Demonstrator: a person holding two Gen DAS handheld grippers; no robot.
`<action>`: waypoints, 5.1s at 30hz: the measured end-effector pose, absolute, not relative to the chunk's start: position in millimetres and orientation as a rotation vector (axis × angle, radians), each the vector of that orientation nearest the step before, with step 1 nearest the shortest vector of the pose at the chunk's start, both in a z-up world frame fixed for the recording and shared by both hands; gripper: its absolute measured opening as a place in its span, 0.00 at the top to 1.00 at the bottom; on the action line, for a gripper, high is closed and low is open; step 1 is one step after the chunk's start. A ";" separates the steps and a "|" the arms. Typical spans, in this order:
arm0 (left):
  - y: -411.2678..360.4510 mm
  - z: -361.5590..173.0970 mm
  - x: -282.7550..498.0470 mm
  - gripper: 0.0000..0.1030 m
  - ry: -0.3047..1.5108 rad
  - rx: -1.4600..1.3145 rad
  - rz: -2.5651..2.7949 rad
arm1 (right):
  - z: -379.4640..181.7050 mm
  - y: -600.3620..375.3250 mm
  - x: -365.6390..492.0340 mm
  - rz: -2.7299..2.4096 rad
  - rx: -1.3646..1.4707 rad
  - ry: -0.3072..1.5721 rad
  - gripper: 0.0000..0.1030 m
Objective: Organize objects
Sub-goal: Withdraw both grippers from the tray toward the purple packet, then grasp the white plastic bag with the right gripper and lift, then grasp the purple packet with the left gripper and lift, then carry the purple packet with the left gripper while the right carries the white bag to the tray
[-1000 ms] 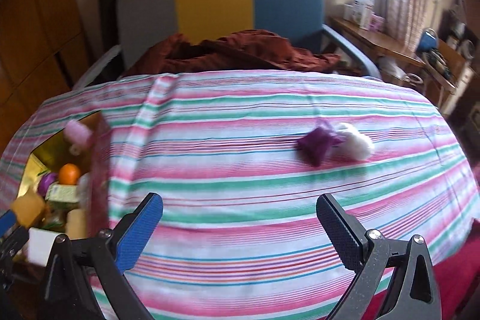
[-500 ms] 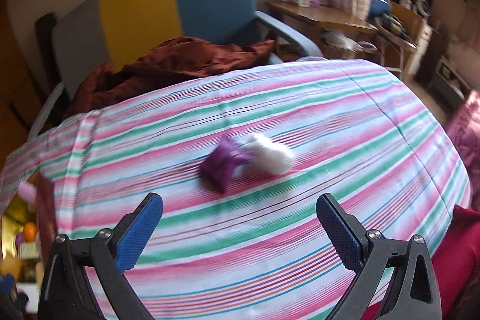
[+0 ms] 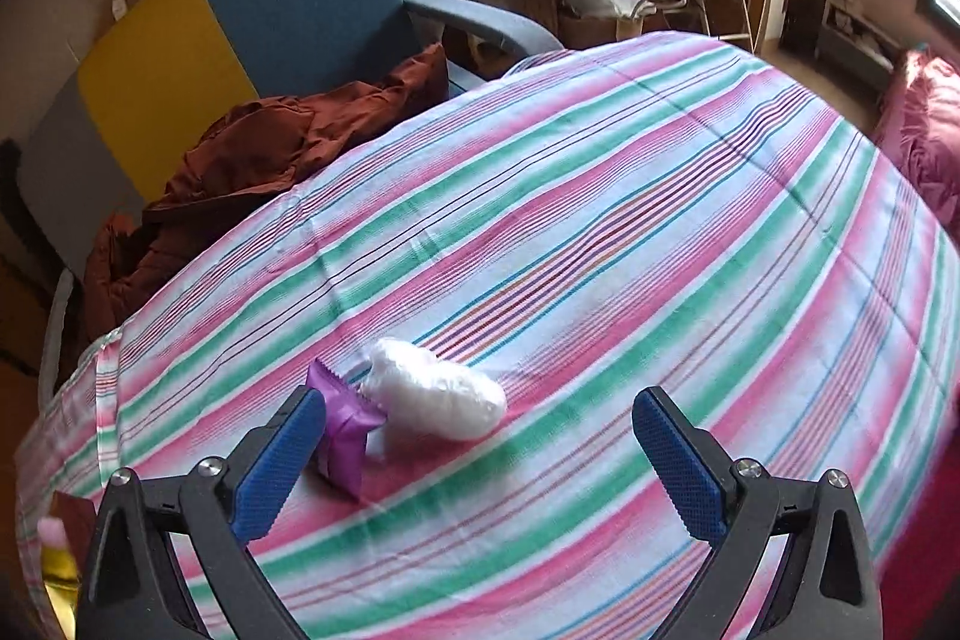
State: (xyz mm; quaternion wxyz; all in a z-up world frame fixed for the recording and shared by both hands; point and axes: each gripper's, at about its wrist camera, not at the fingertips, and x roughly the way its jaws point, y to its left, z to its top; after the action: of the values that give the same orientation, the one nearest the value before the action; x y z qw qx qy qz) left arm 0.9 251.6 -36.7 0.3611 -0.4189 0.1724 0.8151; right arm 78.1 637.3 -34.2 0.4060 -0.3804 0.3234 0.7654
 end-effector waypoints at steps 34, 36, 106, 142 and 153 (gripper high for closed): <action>448.0 -70.2 -47.0 0.48 0.406 -1.180 1.868 | -34.9 661.1 78.1 1.976 -0.914 0.903 0.63; 467.0 -70.1 -46.0 0.42 0.484 -1.116 1.848 | -29.8 664.2 84.3 1.983 -0.877 0.923 0.63; 348.1 -109.4 -15.6 0.62 0.335 -1.044 2.114 | -89.2 538.8 -13.7 2.439 -1.505 0.405 0.63; 250.1 -17.8 -1.8 0.63 0.219 -0.960 2.163 | -70.4 476.8 -22.1 2.489 -1.573 0.245 0.63; 117.5 5.7 -54.1 0.63 -0.032 -1.004 2.417 | -12.5 353.0 -27.6 2.762 -1.448 0.246 0.63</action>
State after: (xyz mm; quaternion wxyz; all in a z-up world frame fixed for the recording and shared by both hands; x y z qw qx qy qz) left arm -54.1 117.5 5.7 0.2590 -0.3703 -0.0117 0.8920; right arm -27.6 353.0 -12.5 0.0067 -0.4630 0.0785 0.8828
